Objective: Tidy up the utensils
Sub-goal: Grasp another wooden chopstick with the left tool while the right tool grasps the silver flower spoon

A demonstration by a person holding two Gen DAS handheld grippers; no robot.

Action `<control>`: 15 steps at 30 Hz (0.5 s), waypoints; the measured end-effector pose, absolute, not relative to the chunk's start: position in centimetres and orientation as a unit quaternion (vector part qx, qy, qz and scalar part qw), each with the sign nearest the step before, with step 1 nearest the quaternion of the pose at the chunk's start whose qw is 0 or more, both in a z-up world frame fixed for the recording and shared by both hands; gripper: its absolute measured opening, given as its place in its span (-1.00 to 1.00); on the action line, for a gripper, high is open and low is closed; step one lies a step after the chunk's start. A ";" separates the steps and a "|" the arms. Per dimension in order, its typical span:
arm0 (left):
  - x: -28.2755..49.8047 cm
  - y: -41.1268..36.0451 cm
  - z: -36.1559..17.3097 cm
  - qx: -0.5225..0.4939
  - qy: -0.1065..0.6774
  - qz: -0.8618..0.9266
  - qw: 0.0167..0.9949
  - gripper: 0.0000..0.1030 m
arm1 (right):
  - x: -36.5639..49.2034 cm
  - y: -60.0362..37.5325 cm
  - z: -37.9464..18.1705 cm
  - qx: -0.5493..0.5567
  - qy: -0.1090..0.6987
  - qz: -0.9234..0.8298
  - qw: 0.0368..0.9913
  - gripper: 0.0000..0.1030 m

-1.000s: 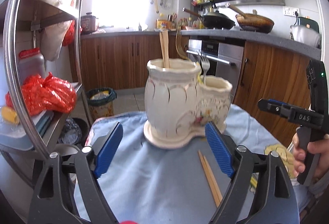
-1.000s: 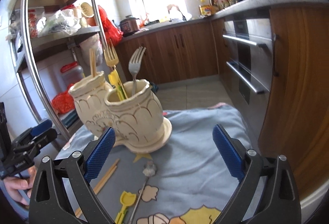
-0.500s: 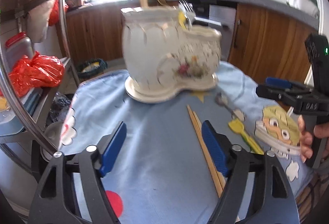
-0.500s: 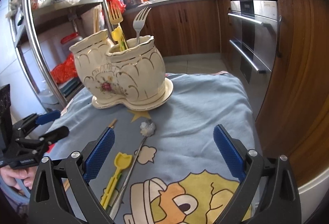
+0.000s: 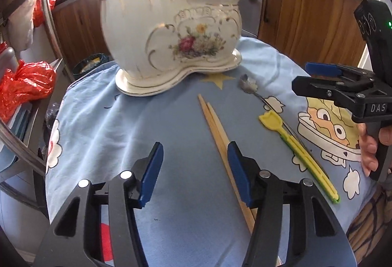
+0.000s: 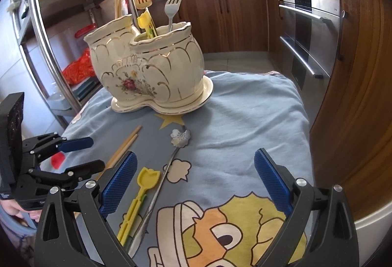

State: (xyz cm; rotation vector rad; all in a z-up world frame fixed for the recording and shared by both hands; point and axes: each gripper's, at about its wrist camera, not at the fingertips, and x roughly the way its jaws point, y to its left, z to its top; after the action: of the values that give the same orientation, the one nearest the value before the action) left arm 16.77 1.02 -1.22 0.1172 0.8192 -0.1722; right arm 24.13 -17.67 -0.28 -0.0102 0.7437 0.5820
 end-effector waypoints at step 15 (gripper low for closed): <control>17.8 1.1 -1.6 0.039 0.422 -0.090 0.901 -0.16 | 23.7 -16.2 -1.7 -0.040 0.398 0.291 0.869 0.22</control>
State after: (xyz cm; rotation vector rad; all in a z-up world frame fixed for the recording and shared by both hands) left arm 17.77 1.10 -1.62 0.0798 0.8729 -0.1868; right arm 23.74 -16.23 -1.72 -0.0840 0.8316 0.6090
